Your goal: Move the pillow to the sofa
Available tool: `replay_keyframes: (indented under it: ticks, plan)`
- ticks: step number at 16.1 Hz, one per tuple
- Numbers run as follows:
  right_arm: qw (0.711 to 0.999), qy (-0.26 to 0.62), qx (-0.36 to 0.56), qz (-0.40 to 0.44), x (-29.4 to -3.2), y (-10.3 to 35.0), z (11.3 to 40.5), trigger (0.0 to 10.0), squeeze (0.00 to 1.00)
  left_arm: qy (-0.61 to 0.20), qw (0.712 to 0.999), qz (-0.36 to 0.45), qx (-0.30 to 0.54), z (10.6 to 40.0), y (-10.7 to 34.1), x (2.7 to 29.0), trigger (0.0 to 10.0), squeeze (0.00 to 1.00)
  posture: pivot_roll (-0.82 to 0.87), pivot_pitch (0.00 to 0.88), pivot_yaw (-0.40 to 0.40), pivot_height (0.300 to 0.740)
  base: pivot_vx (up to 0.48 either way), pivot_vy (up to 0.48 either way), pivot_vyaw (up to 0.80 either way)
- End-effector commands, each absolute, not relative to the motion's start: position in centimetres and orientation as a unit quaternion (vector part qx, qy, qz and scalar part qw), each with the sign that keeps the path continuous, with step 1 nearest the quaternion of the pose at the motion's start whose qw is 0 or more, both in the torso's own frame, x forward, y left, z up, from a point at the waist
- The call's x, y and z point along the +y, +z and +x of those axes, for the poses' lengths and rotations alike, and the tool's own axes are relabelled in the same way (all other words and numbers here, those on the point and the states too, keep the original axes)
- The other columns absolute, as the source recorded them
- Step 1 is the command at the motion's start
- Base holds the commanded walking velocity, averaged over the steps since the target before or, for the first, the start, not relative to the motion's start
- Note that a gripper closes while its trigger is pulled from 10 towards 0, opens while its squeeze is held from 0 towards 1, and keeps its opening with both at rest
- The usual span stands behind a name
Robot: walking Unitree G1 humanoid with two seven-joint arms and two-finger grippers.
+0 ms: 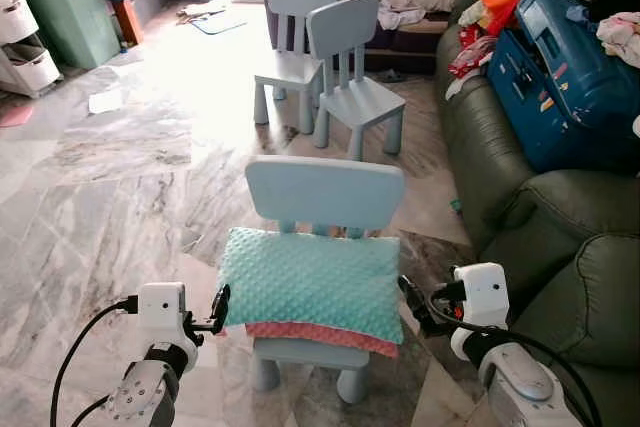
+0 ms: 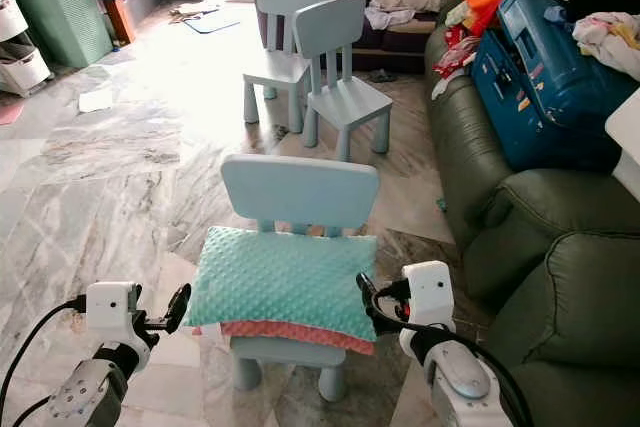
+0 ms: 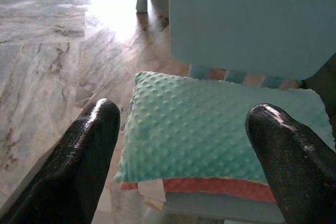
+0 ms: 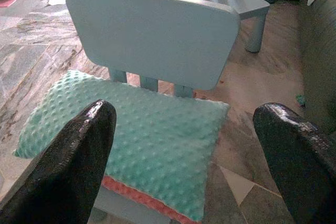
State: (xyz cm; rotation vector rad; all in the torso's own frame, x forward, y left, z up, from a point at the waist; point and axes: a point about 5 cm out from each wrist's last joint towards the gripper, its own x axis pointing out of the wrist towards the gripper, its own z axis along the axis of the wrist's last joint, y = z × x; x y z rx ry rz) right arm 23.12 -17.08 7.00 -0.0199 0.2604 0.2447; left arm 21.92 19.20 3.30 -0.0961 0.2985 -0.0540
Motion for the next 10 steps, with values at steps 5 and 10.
replay_keyframes:
  ticks: [5,10]
  plan:
    - [0.985,0.113,0.127,-0.006,-17.55,7.45,23.20,10.0,0.00,-0.027,0.987,-0.042,0.153,21.82,3.43,19.29,10.0,0.00,-0.08,0.105,-0.006,0.740,0.000,0.000,0.00]
    - [0.985,0.114,0.130,-0.006,-17.65,7.39,23.25,10.0,0.00,-0.026,0.986,-0.047,0.155,21.85,3.36,19.28,10.0,0.00,-0.08,0.114,-0.008,0.740,0.000,0.000,0.00]
